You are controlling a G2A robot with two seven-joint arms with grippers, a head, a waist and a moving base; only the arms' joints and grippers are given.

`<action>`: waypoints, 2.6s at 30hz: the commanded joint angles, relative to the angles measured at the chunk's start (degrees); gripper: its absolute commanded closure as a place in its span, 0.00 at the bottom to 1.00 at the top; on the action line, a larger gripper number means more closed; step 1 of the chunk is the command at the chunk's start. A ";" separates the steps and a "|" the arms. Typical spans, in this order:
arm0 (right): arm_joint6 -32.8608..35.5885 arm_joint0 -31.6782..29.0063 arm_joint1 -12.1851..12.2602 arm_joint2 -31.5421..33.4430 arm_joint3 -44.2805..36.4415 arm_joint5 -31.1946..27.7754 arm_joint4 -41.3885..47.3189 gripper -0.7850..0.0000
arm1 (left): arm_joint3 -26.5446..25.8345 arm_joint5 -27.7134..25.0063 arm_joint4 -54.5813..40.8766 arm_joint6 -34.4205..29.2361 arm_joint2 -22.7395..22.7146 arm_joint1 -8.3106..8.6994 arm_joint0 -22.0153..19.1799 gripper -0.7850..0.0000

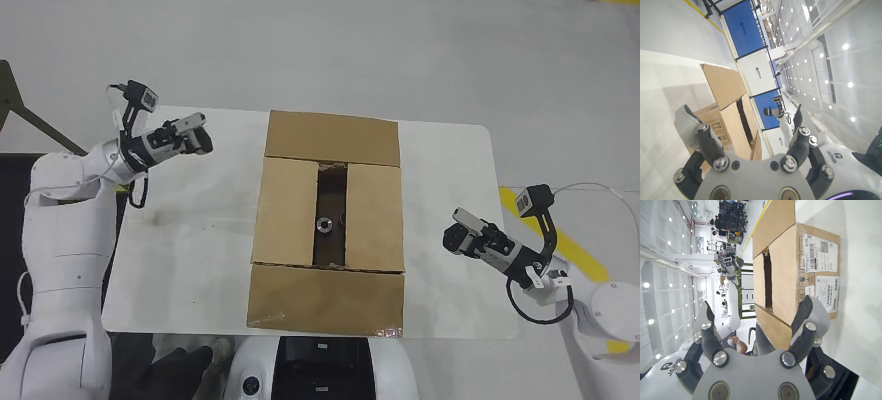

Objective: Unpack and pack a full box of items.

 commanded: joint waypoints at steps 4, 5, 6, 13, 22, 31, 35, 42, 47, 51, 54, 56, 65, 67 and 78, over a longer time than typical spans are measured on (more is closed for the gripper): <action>0.00 0.00 0.00 0.00 0.00 0.00 0.00 0.00 | 0.65 2.62 -2.01 -7.25 -3.36 1.38 -0.61 0.00; 0.00 0.00 0.00 0.00 0.00 0.00 0.00 0.00 | 0.84 3.13 -2.41 -8.10 -3.96 1.62 -0.96 0.00; 0.00 0.00 0.00 0.00 0.00 0.00 0.00 0.00 | 0.99 3.34 -2.43 -8.77 -4.44 1.85 -1.24 0.00; 0.00 0.00 0.00 0.00 0.00 0.00 0.00 0.00 | 1.42 4.67 -1.83 -11.16 -4.01 3.00 -2.96 0.00; 0.00 0.00 0.00 0.00 0.00 0.00 0.00 0.00 | 1.42 4.67 -1.83 -11.16 -4.01 3.00 -2.96 0.00; 0.00 0.00 0.00 0.00 0.00 0.00 0.00 0.00 | 1.42 4.67 -1.83 -11.16 -4.01 3.00 -2.96 0.00; 0.00 0.00 0.00 0.00 0.00 0.00 0.00 0.00 | 1.42 4.67 -1.83 -11.16 -4.01 3.00 -2.96 0.00; -1.85 0.76 -0.12 -1.03 -0.92 1.75 0.21 0.00 | 1.42 4.67 -1.83 -11.16 -4.01 3.00 -2.96 0.00; 0.02 6.02 -0.15 -7.53 -4.47 4.78 -3.51 0.00 | 1.42 4.67 -1.83 -11.16 -4.01 3.00 -2.96 0.00; 1.40 10.86 -0.41 -13.62 -4.94 6.46 -4.99 0.00 | 1.42 4.67 -1.83 -11.16 -4.01 3.00 -2.96 0.00; 1.25 14.86 -0.80 -18.65 -3.70 7.98 -6.53 0.00 | 1.42 4.67 -1.83 -11.16 -4.01 3.00 -2.96 0.00; 0.71 17.56 -1.20 -21.83 -2.36 8.82 -6.54 0.00 | 1.42 4.67 -1.83 -11.16 -4.01 3.00 -2.96 0.00; -1.46 26.97 -3.19 -33.54 2.78 11.55 -6.20 0.00 | 1.42 4.67 -1.83 -11.16 -4.01 3.00 -2.96 0.00; -1.76 28.68 -3.65 -35.89 3.75 12.04 -6.57 0.00 | 1.42 4.67 -1.83 -11.16 -4.01 3.00 -2.96 0.00; -4.57 35.99 -6.50 -46.62 10.23 13.42 -7.36 0.00 | 1.42 4.67 -1.83 -11.16 -4.01 3.00 -2.96 0.00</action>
